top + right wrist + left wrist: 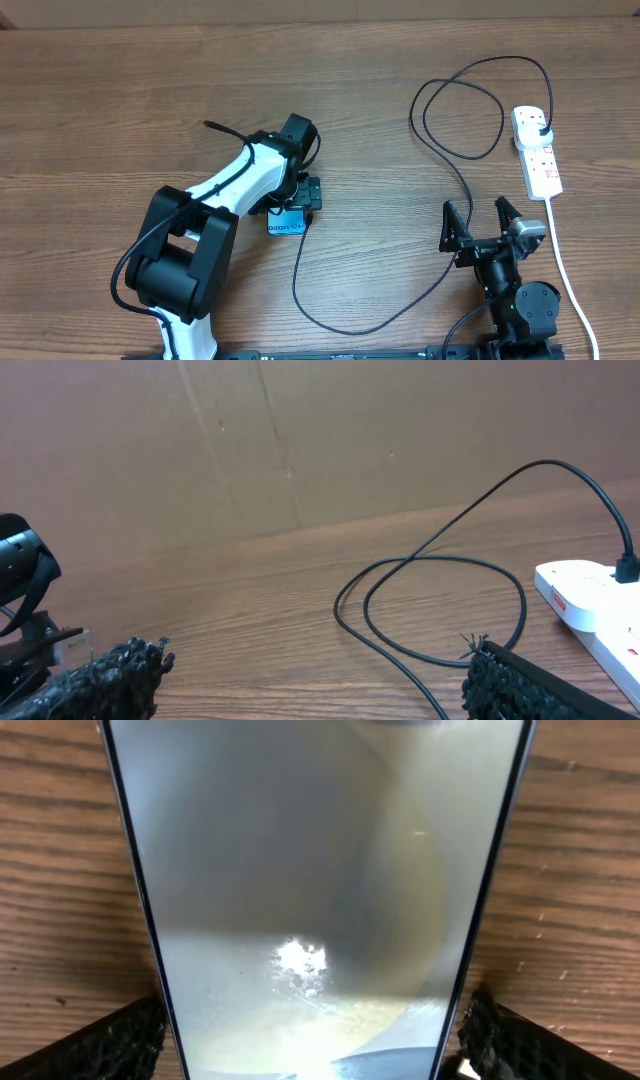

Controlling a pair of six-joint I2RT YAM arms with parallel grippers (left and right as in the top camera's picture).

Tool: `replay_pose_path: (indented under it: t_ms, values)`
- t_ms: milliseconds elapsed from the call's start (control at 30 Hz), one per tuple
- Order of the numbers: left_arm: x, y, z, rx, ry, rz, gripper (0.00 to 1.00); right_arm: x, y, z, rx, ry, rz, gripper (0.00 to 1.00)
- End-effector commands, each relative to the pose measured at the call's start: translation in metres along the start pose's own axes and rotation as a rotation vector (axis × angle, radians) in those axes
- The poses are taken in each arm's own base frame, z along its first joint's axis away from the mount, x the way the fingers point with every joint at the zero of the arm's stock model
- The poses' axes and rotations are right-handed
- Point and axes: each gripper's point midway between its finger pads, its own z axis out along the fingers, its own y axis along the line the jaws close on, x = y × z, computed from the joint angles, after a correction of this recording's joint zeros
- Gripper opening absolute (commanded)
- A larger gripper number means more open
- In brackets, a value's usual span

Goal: Plug charger to phone and switch on socket
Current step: 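Grasp the phone with the left gripper and lift it upright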

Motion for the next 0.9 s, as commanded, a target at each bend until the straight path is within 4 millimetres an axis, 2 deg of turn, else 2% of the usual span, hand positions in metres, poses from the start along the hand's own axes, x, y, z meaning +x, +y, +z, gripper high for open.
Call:
replay_pose_path:
  t_ms: [0,133,667,733,867]
  values:
    - [0.0045,-0.0024,0.0187,0.022,0.019,-0.011,1.0,0.001,-0.0004,0.0,0.001,-0.008,0.004,1.0]
    - [-0.0001,-0.0051,0.0187,0.033,0.001,-0.012,1.0,0.001,-0.0004,0.0,0.001,-0.008,0.004,1.0]
    - [0.0024,-0.0038,0.0189,0.027,0.011,0.007,1.0,0.0012,-0.0005,0.0,0.001,-0.006,0.004,1.0]
    - [0.0009,-0.0047,0.0187,0.031,0.004,0.007,0.94,0.0012,-0.0005,0.0,0.001,-0.006,0.004,1.0]
    - [0.001,-0.0049,0.0187,0.031,0.004,0.008,0.96,0.0012,-0.0005,0.0,0.001,-0.006,0.004,1.0]
